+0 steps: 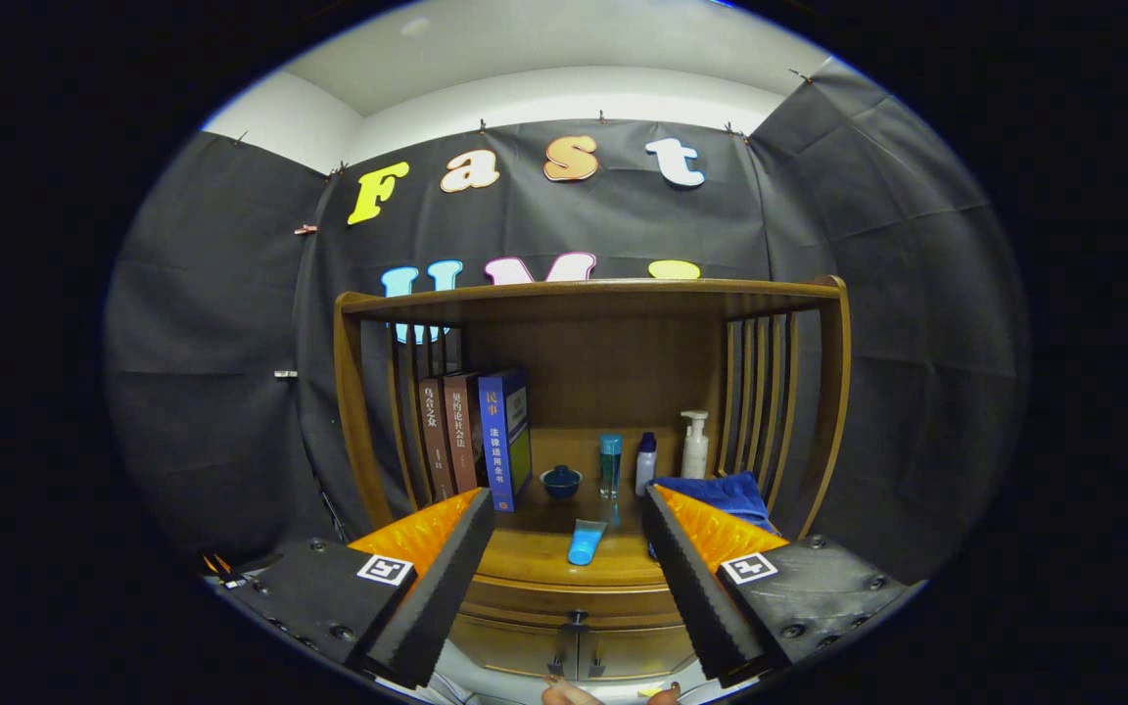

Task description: Pull open the drawer, take out the items inside it, and place them on the countertop above the cabinet.

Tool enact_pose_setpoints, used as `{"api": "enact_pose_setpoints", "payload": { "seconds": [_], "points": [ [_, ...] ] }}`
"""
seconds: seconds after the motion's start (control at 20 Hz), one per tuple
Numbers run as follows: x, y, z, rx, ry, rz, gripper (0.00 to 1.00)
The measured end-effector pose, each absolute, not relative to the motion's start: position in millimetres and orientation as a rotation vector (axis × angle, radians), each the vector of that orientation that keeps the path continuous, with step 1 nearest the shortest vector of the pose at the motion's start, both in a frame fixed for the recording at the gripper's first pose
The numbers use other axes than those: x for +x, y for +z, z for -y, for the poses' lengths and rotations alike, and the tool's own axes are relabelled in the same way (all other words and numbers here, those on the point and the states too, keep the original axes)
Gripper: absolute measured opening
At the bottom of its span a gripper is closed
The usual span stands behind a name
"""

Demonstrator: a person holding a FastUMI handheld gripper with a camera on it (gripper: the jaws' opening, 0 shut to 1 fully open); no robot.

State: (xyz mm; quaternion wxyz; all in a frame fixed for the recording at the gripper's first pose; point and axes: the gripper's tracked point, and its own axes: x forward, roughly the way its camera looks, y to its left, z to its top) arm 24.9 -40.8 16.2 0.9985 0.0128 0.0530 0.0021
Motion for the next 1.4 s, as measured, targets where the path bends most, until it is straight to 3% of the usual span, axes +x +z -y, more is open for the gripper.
{"api": "enact_pose_setpoints", "payload": {
  "seconds": [1.4],
  "points": [
    [21.9, 15.1, 45.0, 0.026, -0.005, -0.106, 0.98]
  ]
}}
